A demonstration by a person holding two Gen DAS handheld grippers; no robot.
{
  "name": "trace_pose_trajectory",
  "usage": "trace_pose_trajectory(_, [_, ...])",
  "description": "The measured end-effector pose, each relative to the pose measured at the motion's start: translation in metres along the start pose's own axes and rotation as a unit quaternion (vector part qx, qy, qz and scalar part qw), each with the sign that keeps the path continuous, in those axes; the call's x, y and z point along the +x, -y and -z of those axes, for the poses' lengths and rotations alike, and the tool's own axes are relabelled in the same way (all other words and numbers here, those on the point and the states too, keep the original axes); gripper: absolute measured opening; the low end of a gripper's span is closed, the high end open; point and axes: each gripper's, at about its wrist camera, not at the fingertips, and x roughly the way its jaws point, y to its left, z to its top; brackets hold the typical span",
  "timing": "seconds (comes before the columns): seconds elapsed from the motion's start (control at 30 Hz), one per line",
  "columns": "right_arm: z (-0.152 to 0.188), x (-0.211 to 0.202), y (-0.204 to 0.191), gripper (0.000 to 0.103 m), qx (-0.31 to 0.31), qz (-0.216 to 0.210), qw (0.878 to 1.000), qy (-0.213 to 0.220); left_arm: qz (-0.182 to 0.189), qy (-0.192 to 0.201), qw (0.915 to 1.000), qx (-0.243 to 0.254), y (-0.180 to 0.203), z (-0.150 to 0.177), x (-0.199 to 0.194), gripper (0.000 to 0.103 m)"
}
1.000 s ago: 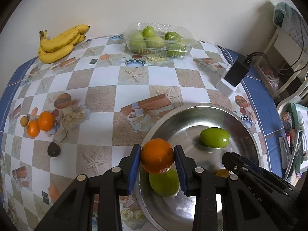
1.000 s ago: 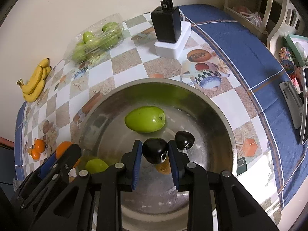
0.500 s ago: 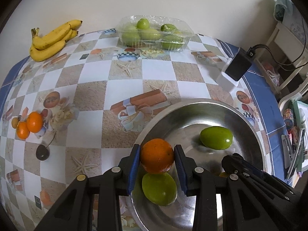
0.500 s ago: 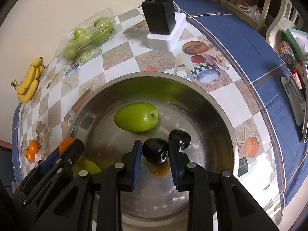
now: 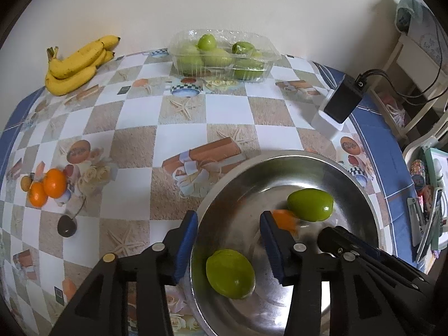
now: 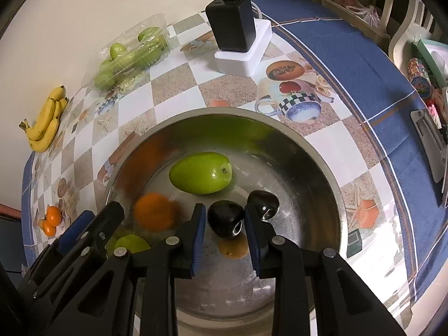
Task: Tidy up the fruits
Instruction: 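Open the left gripper to drop the orange while the right gripper releases the dark fruit into the bowl, then withdraw both open grippers from the bowl toward the remaining fruit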
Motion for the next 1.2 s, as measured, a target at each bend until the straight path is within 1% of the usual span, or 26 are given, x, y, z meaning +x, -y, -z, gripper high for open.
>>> trace_pose_trajectory(0.1, [0.0, -0.002, 0.001, 0.036, -0.001, -0.004, 1.0, -0.001, -0.004, 0.002, 1.0, -0.002, -0.002, -0.001, -0.002, 0.052])
trace_pose_trajectory(0.17, [0.001, -0.003, 0.001, 0.038, -0.001, -0.008, 1.0, -0.001, -0.003, 0.002, 1.0, -0.006, -0.004, -0.001, -0.004, 0.054])
trace_pose_trajectory(0.27, [0.0, -0.006, 0.0, 0.038, -0.005, -0.013, 1.0, 0.0, -0.006, 0.004, 0.9999, -0.012, -0.007, -0.003, -0.008, 0.055])
trace_pose_trajectory(0.4, [-0.001, -0.01, -0.004, 0.038, -0.016, -0.015, 1.0, 0.004, -0.021, 0.008, 0.9997, -0.01, -0.009, -0.003, -0.014, 0.055])
trace_pose_trajectory(0.57, [0.0, -0.008, -0.005, 0.038, -0.024, -0.015, 1.0, -0.001, -0.031, 0.003, 0.9994, -0.015, -0.014, -0.002, -0.015, 0.055])
trace_pose_trajectory(0.63, [0.0, -0.008, -0.004, 0.043, -0.025, -0.01, 1.0, 0.0, -0.035, 0.001, 0.9991, -0.021, -0.018, -0.003, -0.016, 0.057])
trace_pose_trajectory(0.67, [0.0, -0.008, -0.003, 0.052, -0.028, -0.005, 1.0, 0.002, -0.039, 0.002, 0.9989, -0.024, -0.02, -0.003, -0.017, 0.058])
trace_pose_trajectory(0.7, [0.0, -0.009, -0.004, 0.059, -0.032, -0.001, 0.999, 0.004, -0.045, 0.002, 0.9986, -0.027, -0.023, -0.003, -0.017, 0.06])
trace_pose_trajectory(0.83, [-0.001, -0.01, -0.004, 0.063, -0.044, 0.013, 0.999, 0.01, -0.061, -0.004, 0.9969, -0.05, -0.035, -0.002, -0.017, 0.065])
trace_pose_trajectory(0.9, [0.0, -0.01, -0.007, 0.069, -0.053, 0.02, 0.998, 0.009, -0.063, -0.009, 0.9957, -0.067, -0.043, 0.0, -0.017, 0.07])
trace_pose_trajectory(1.0, [0.001, -0.007, -0.011, 0.075, -0.072, 0.029, 0.997, 0.005, -0.074, -0.012, 0.9933, -0.088, -0.053, 0.002, -0.017, 0.073])
trace_pose_trajectory(1.03, [0.001, -0.006, -0.013, 0.076, -0.077, 0.031, 0.997, 0.004, -0.078, -0.012, 0.9927, -0.092, -0.055, 0.003, -0.017, 0.074])
trace_pose_trajectory(1.1, [0.001, -0.004, -0.014, 0.076, -0.082, 0.03, 0.996, 0.002, -0.086, -0.013, 0.9906, -0.105, -0.061, 0.005, -0.017, 0.087])
trace_pose_trajectory(1.2, [0.002, -0.003, -0.016, 0.076, -0.086, 0.033, 0.996, 0.001, -0.092, -0.016, 0.9879, -0.123, -0.07, 0.008, -0.015, 0.092])
